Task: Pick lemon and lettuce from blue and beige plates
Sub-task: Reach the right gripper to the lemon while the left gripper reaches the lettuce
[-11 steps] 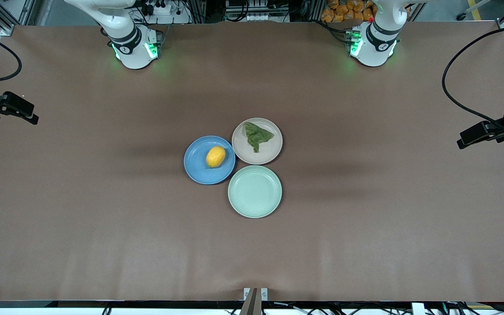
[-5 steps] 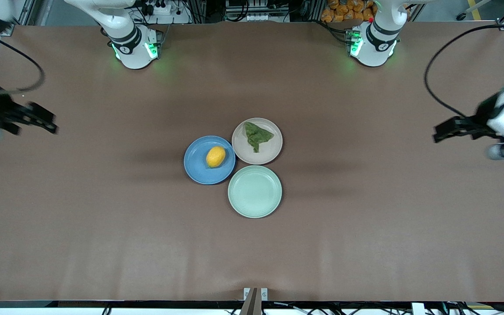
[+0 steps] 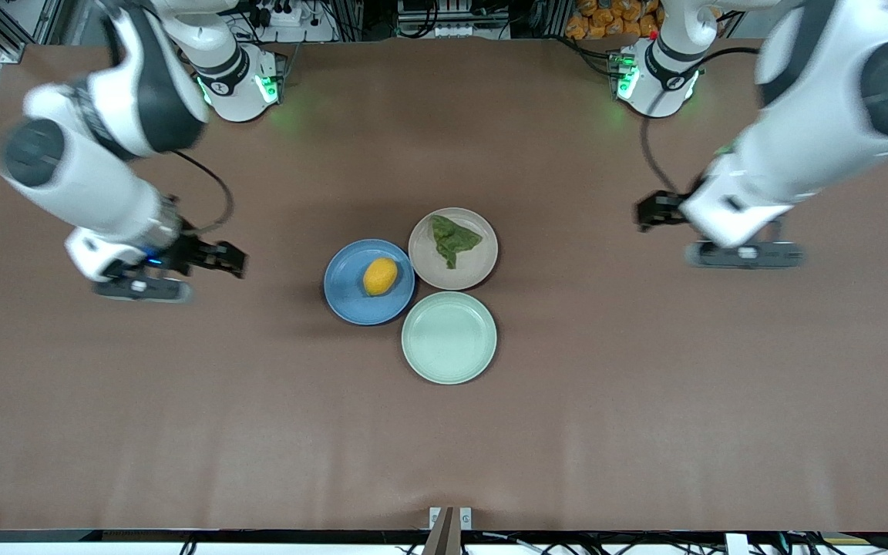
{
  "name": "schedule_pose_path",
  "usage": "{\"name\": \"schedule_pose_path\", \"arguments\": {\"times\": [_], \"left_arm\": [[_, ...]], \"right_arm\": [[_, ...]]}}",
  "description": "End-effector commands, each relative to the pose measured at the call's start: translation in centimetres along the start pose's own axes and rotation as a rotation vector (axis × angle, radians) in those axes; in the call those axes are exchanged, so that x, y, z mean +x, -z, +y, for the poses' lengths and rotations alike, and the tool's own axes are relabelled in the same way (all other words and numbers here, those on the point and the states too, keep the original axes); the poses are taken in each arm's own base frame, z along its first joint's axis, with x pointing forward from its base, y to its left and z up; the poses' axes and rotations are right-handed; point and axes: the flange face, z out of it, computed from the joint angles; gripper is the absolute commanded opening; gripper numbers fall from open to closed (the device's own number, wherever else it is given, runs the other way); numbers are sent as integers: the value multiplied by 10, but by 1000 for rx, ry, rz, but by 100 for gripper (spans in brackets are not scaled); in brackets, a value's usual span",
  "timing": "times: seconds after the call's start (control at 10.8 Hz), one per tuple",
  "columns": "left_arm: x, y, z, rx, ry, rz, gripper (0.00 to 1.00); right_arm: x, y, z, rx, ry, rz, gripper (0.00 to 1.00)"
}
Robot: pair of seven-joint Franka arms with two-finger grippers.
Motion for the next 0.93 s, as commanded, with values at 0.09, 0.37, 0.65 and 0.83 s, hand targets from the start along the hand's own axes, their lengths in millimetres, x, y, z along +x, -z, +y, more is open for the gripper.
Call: {"name": "schedule_pose_path", "arguments": {"times": [0.09, 0.37, 0.65, 0.83], "left_arm": [[5, -66, 68, -43, 81, -129, 100], [17, -139, 121, -59, 87, -168, 100], [13, -202, 181, -75, 165, -156, 100], [6, -240, 203, -47, 196, -159, 100]], "right_arm": [[-16, -83, -81, 19, -128, -10, 100], [-40, -163, -139, 35, -221, 6, 100], [-66, -224, -166, 0, -254, 4, 100], [-76, -242, -172, -28, -283, 7, 100]]}}
